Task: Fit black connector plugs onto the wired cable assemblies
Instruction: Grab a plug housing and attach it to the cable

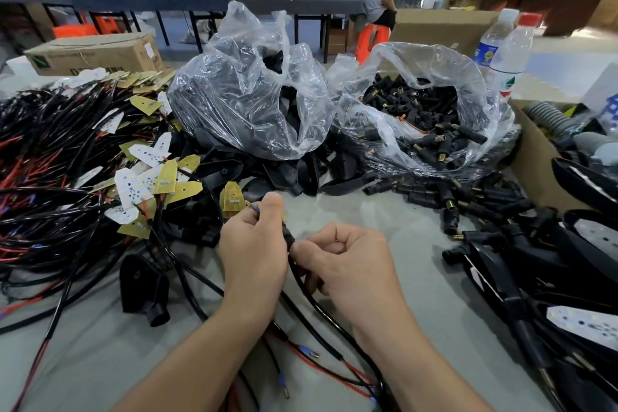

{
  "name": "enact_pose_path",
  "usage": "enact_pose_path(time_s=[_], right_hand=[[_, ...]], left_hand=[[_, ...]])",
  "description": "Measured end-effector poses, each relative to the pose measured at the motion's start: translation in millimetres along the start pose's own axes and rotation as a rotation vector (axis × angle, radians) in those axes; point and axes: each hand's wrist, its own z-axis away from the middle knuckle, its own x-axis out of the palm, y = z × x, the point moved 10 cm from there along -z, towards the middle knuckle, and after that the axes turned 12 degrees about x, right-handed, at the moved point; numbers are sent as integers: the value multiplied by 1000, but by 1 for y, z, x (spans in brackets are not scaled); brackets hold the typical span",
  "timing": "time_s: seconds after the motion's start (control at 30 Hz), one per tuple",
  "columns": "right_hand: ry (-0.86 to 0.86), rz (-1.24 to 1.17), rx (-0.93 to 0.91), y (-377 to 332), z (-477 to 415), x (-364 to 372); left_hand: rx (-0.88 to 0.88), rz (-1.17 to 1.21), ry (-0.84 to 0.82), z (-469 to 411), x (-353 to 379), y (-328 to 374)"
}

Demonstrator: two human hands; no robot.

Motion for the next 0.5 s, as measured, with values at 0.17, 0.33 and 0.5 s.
enact_pose_path(time_s=[0.17,0.33,0.5], right_hand=[[-117,37,22,2,1,14],[-91,292,-127,-8,7,26],[-316,-37,87,6,7,28]], left_hand=[[-203,357,-261,13,36,-7],[-142,300,-227,5,29,2],[-73,185,-197,3,21,6]])
